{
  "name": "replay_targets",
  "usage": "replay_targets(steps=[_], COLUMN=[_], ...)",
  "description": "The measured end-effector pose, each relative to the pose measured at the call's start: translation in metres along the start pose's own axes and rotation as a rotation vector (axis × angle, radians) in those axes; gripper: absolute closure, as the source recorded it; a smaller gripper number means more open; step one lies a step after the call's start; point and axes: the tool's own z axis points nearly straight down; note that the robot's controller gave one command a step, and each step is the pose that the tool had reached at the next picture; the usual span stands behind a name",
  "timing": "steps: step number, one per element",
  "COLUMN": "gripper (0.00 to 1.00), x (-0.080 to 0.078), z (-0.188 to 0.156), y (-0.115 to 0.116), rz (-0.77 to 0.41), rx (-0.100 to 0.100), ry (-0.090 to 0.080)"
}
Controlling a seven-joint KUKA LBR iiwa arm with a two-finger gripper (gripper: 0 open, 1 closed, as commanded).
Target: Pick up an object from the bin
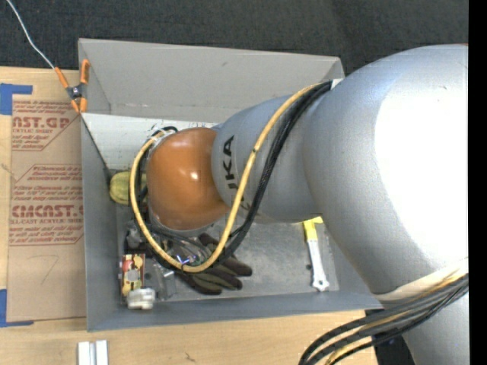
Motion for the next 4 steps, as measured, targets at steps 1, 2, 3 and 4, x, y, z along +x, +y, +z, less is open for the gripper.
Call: replay_targets(steps=[1,2,3,4], gripper=[0.0,1.0,1.0,1.0], x=[-0.026,-0.025,-0.025,-0.021], z=[0.001,0.017,0.017,-0.044], y=[-0.02,-0.02,-0.02,-0.016], rz=[-0.354,-0.461,-0.461,-0.471], rx=[0.004,-0.001,-0.001,-0.003], ry=[-0.009,-0.009,-0.009,-0.003])
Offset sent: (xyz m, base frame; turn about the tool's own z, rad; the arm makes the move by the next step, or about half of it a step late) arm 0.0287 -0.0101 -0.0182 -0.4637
